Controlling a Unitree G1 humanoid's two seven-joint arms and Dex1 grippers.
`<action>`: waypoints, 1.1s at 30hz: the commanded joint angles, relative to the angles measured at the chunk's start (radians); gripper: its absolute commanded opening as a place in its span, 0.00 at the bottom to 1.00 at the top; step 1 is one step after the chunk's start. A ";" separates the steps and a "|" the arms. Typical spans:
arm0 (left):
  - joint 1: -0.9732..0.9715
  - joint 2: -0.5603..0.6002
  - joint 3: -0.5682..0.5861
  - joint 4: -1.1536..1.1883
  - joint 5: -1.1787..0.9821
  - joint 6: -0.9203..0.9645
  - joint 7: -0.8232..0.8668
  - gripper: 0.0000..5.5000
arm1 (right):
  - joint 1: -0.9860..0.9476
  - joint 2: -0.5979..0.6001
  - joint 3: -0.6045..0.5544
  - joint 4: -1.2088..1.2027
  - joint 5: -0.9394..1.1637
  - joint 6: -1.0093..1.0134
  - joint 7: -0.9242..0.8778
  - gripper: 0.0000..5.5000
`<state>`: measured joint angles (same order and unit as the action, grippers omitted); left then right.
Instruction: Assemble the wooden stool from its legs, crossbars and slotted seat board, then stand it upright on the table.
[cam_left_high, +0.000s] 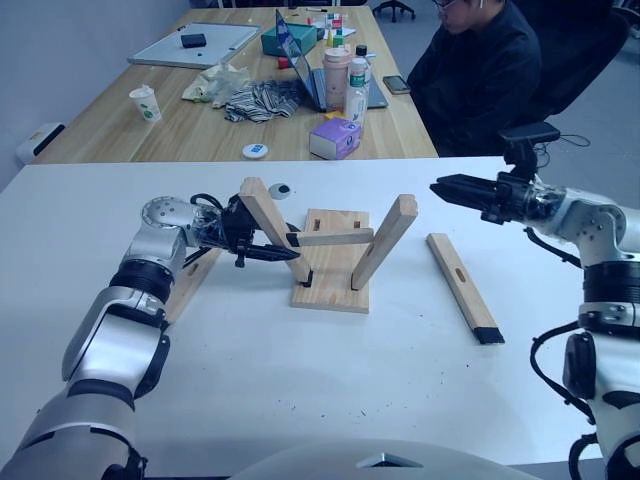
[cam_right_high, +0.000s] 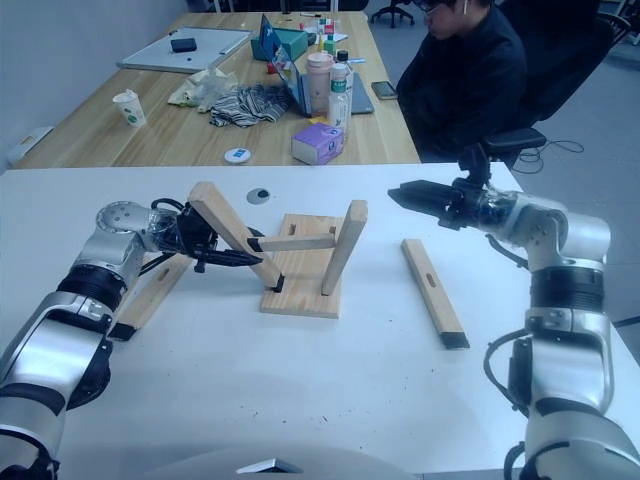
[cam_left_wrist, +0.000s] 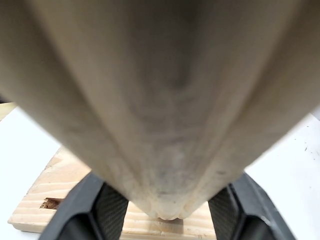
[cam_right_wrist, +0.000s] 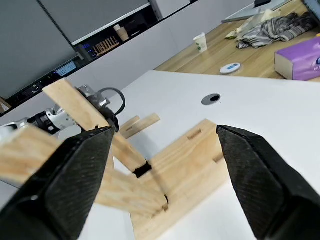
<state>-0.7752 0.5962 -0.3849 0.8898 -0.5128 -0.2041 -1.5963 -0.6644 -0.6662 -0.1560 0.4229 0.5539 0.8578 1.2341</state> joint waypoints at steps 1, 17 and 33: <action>0.115 0.020 -0.088 0.021 0.084 0.048 -0.018 0.37 | 0.099 -0.081 0.026 -0.113 0.017 -0.040 0.120 0.80; 0.098 0.017 -0.112 0.019 0.074 0.058 -0.018 0.37 | 0.202 0.113 0.105 -0.421 0.099 -0.137 0.005 0.83; 0.079 0.004 -0.100 0.047 0.079 0.051 -0.018 0.37 | 0.180 0.129 0.132 -0.328 0.077 -0.201 -0.010 0.45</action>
<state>-0.7739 0.6053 -0.4153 0.8980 -0.5375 -0.1844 -1.5919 -0.4746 -0.5207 -0.0296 0.0714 0.6431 0.6575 1.2208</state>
